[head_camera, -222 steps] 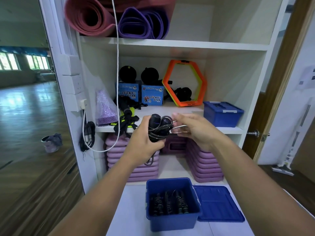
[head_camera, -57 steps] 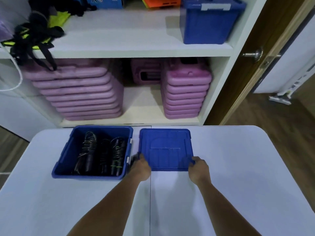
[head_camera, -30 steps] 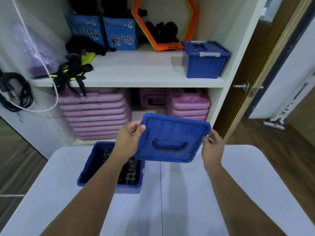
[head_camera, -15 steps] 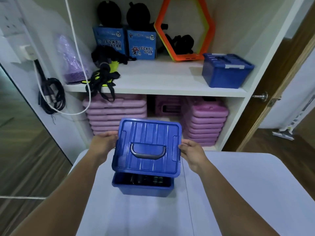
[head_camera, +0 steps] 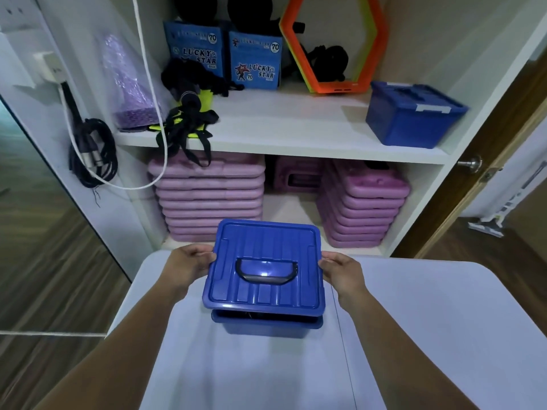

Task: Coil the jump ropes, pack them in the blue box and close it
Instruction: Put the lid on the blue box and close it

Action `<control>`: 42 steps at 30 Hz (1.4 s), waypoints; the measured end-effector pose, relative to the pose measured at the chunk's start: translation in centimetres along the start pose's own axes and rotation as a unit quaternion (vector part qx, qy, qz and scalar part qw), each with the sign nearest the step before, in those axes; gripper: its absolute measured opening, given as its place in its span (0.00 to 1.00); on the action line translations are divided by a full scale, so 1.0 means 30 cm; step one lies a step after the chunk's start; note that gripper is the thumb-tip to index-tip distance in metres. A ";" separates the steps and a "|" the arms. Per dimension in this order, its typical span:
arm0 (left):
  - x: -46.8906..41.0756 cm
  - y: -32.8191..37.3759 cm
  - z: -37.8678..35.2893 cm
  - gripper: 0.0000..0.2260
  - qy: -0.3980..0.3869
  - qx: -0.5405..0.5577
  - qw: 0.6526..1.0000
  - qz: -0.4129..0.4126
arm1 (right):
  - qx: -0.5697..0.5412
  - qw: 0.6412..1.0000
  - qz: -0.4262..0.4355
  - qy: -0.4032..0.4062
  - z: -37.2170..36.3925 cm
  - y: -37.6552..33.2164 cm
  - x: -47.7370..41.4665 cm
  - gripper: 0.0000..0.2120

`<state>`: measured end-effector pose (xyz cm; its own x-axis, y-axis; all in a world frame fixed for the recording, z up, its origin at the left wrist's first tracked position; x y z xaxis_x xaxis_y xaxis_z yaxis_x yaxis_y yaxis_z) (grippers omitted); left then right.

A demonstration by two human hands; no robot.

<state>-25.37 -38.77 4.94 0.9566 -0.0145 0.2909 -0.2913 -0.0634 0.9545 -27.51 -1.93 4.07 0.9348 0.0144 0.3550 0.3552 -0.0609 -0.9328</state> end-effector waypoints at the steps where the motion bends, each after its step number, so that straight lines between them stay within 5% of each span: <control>1: -0.003 -0.014 0.001 0.08 0.003 -0.010 1.000 0.008 | 0.020 1.000 -0.001 -0.003 0.002 0.008 0.002 0.09; 13: -0.050 -0.182 -0.011 0.06 0.064 -0.144 0.983 0.090 | 0.220 0.971 -0.078 0.055 0.056 0.140 -0.029 0.12; 22: -0.058 -0.214 0.001 0.06 0.049 -0.165 0.978 0.116 | 0.155 0.984 -0.078 0.032 0.076 0.188 -0.054 0.07; 32: -0.046 -0.292 -0.021 0.10 -0.012 -0.104 0.971 0.216 | 0.054 0.978 -0.194 -0.058 0.038 0.286 -0.038 0.11; 38: -0.058 -0.279 -0.015 0.09 0.009 -0.113 0.973 0.202 | 0.097 0.982 -0.164 -0.012 0.064 0.257 -0.059 0.10; 42: -0.067 -0.240 -0.011 0.09 0.046 -0.197 0.965 0.166 | 0.232 0.965 -0.119 0.034 0.056 0.208 -0.056 0.10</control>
<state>-25.20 -37.96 -2.50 0.8108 0.1204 0.5728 -0.5783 0.3152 0.7524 -26.85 -0.68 -2.44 0.8297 -0.0928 0.5504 0.5391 0.3888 -0.7471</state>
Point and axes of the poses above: each hand's wrist, its own x-axis away from the middle knuckle, its own z-axis out of the back of the hand, y = z × x, the point moved 10 cm from there along -x, towards the middle knuckle, and after that the axes turned 13 degrees about -y, right-handed, at the moved point
